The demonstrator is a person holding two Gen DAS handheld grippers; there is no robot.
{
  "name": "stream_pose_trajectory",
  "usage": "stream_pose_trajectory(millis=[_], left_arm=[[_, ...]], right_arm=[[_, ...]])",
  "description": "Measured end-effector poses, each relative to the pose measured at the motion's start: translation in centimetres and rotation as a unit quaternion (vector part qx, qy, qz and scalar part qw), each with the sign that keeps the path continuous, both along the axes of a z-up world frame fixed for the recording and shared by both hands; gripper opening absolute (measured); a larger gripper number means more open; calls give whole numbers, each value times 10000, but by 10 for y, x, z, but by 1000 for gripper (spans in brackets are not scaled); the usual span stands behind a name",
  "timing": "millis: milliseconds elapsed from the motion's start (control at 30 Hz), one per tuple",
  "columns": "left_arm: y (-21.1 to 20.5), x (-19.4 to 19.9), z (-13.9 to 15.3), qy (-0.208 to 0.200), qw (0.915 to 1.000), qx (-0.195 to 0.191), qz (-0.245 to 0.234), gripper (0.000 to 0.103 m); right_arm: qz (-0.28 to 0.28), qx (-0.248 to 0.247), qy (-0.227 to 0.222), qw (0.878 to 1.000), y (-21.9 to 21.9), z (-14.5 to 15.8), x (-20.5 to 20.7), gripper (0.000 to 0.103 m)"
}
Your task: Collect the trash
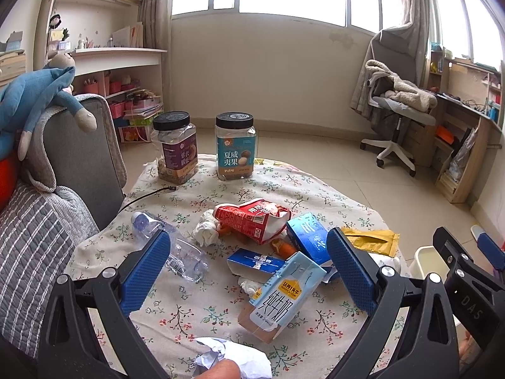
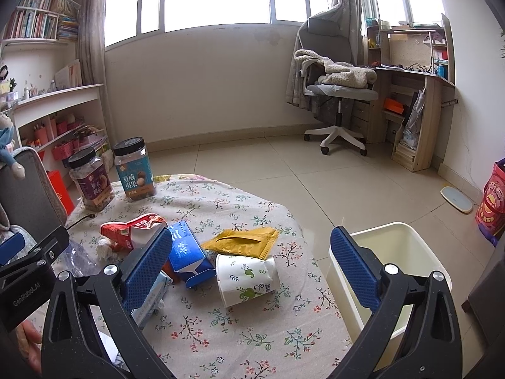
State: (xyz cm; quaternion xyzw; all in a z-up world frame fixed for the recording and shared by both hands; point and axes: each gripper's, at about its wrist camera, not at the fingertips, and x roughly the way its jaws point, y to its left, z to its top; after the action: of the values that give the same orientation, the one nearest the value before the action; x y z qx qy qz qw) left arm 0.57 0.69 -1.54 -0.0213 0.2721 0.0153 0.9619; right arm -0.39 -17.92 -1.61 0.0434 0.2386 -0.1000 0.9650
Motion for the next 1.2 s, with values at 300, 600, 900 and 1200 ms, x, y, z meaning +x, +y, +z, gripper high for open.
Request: stream_pose_trajectory(millis=[300,600,900,1200], left_arm=[[21,30,-17,782,9964,33,317,96],[118,111,-39,1985,9712,-827,1031,96],[186,152,-114,3224,8864,-2663,1986,96],[166,165,-135,3406,8894,-2397,1884,67]], right_arm=[[95,72,619,9980,2,-12,16,96],[319,549,1102,9919,4,-24,36,96],[399,1314,1799,9740,8,-53,61,96],[559,1754,2364,9541,47,-81,91,96]])
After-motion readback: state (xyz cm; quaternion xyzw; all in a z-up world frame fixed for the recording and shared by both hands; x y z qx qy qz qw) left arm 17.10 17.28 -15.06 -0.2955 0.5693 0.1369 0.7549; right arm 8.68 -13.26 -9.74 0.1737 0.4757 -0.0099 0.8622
